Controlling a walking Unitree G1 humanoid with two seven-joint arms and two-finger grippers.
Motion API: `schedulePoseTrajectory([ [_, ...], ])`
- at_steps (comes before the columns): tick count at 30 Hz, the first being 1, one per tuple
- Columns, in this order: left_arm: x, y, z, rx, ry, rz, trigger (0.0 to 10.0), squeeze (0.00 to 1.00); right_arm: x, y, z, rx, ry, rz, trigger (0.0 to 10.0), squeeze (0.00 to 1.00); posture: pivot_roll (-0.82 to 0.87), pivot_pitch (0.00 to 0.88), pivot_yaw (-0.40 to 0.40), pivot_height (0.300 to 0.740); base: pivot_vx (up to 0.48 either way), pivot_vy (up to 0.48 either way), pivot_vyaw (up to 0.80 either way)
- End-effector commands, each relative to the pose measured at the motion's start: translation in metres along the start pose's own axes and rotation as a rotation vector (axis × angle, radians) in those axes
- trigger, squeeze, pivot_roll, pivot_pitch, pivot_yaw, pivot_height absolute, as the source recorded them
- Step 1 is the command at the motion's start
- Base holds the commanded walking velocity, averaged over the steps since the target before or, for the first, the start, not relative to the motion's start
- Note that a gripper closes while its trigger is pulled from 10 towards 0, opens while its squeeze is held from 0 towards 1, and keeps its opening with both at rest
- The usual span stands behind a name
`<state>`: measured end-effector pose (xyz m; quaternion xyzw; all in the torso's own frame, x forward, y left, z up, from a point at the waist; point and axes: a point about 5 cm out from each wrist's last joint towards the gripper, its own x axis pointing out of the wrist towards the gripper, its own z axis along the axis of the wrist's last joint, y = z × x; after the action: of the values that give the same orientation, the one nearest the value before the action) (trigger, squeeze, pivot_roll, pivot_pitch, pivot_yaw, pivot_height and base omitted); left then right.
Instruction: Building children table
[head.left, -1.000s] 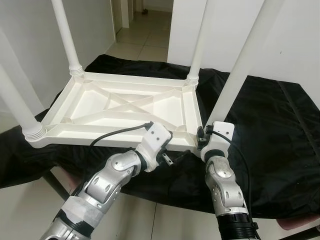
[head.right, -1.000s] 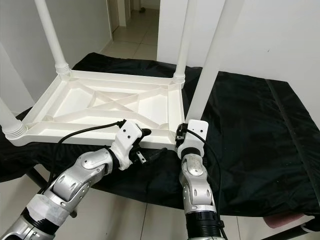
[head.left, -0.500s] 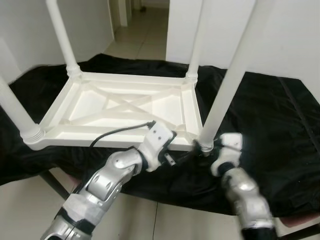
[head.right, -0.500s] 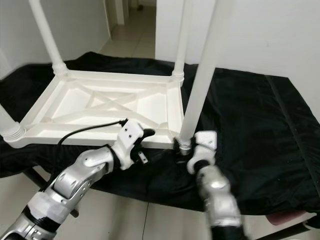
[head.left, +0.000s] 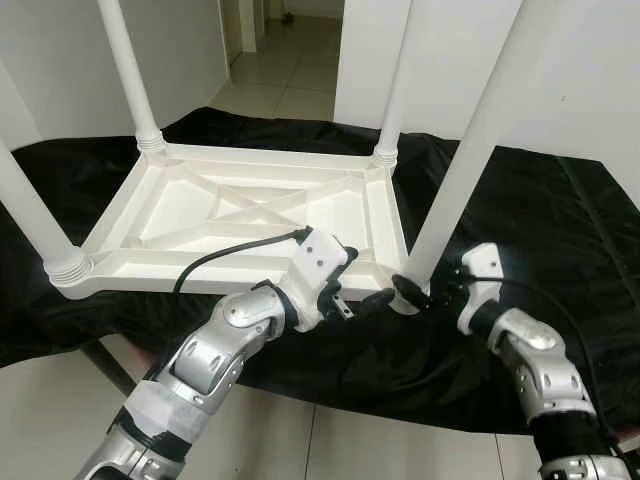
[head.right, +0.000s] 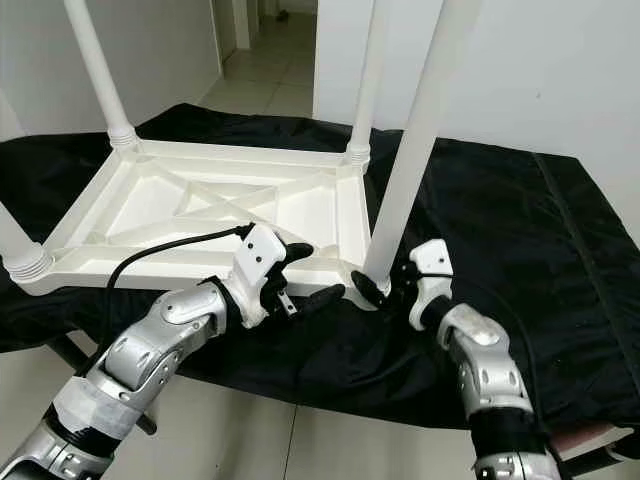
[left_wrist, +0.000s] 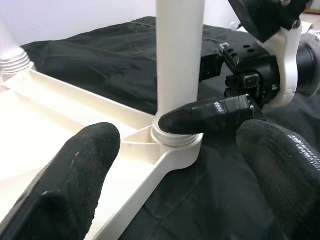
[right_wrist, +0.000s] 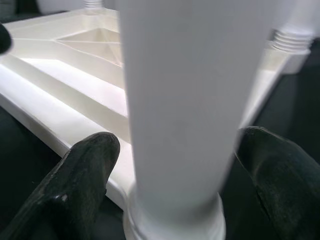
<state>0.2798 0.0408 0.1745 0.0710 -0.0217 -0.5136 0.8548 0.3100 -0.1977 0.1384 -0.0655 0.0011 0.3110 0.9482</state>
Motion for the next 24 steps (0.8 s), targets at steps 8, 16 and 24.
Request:
schedulePoseTrajectory([
  [8,-0.008,-0.021,-0.008,-0.029,0.044,-0.188,10.0,0.0,0.017,-0.001,-0.005,-0.036,0.043,0.145,10.0,0.0,-0.02,0.0,-0.052,0.74,0.0,0.0,0.0],
  [16,-0.014,-0.033,-0.014,-0.063,0.081,-0.291,10.0,0.0,0.024,0.001,-0.009,-0.029,0.06,0.197,0.0,0.0,-0.01,0.0,-0.049,0.74,0.0,0.0,0.0],
  [24,-0.018,-0.03,-0.012,-0.069,0.081,-0.283,10.0,0.0,0.02,-0.005,-0.014,-0.003,0.077,0.206,0.0,0.0,-0.01,0.0,-0.054,0.74,0.0,0.0,0.0],
])
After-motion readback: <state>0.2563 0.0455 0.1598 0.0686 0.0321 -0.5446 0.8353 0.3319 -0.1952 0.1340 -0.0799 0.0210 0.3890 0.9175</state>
